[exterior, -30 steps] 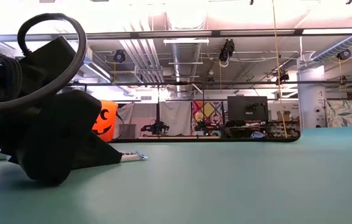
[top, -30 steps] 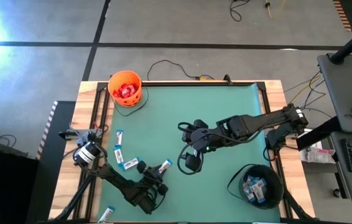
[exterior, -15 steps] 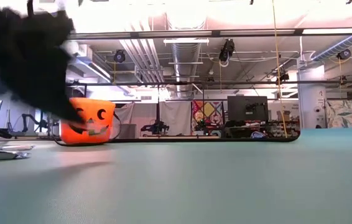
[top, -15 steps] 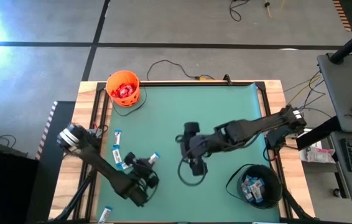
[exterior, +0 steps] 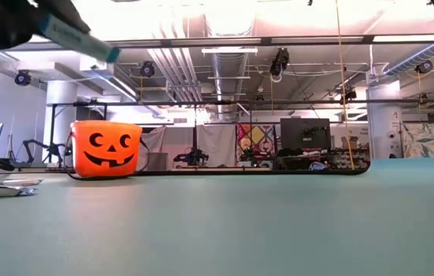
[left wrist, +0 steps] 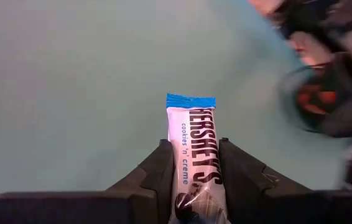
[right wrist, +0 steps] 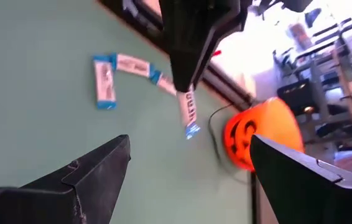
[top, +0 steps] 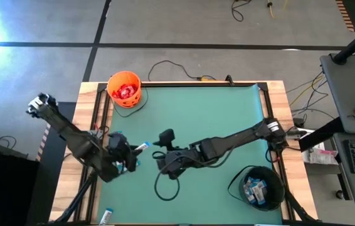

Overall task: Sort candy by brand, put in halloween buckets
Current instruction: Put the white chocolate into the black bucket

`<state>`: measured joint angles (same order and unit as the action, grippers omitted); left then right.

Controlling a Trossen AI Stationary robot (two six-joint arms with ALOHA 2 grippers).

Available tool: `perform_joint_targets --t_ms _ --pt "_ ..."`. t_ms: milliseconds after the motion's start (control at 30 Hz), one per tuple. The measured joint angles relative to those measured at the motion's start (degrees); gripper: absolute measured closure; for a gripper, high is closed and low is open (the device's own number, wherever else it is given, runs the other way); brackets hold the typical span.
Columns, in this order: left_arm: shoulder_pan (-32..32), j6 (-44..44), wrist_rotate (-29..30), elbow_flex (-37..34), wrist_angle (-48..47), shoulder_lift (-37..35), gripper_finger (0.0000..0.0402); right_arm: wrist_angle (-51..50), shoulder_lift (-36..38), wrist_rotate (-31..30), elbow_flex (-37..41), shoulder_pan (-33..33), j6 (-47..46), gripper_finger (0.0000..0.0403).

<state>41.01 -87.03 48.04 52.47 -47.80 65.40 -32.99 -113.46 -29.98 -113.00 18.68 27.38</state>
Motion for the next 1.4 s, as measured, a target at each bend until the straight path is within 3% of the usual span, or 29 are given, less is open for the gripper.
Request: perform_joint_targets --t_ms 133,300,500,833,933,1067,1233,1300,1400 --pt "0.02 9.17 -2.52 0.04 6.93 -5.19 0.0313 1.91 -3.71 0.01 -5.41 -0.24 1.6 0.0079" --pt "-0.04 19.21 -5.34 0.1 17.52 -6.05 0.0313 2.97 -8.17 -1.04 -11.66 -0.2 -0.91 0.0102" --pt "-0.05 18.41 -5.17 0.22 18.48 -4.69 0.0307 1.37 -11.03 -2.62 -17.18 0.15 -3.12 0.0184" --pt "0.42 23.99 -4.93 2.21 21.52 -4.01 0.0307 -3.04 -10.52 -2.74 -17.63 0.67 -7.92 0.0349" --pt "0.45 24.48 -5.37 2.21 23.0 -4.01 0.0306 -3.48 -10.46 -3.03 -17.69 1.15 -7.9 0.0377" --pt "0.46 25.19 -5.86 2.21 23.68 -4.38 0.0292 -5.0 -10.11 -2.98 -18.79 1.7 -10.14 0.038" --pt "0.68 29.63 -6.4 6.82 15.59 -6.71 0.0229 -16.98 -7.15 -2.68 -21.76 2.63 -18.46 0.0376" --pt "0.82 28.51 -6.33 10.03 7.48 -7.01 0.0199 -26.99 -4.19 -0.97 -21.58 2.97 -27.37 0.0376" --pt "1.05 24.65 -6.17 13.16 -3.3 -6.14 0.0156 -43.94 0.45 6.62 -21.58 3.03 -45.69 0.0376"
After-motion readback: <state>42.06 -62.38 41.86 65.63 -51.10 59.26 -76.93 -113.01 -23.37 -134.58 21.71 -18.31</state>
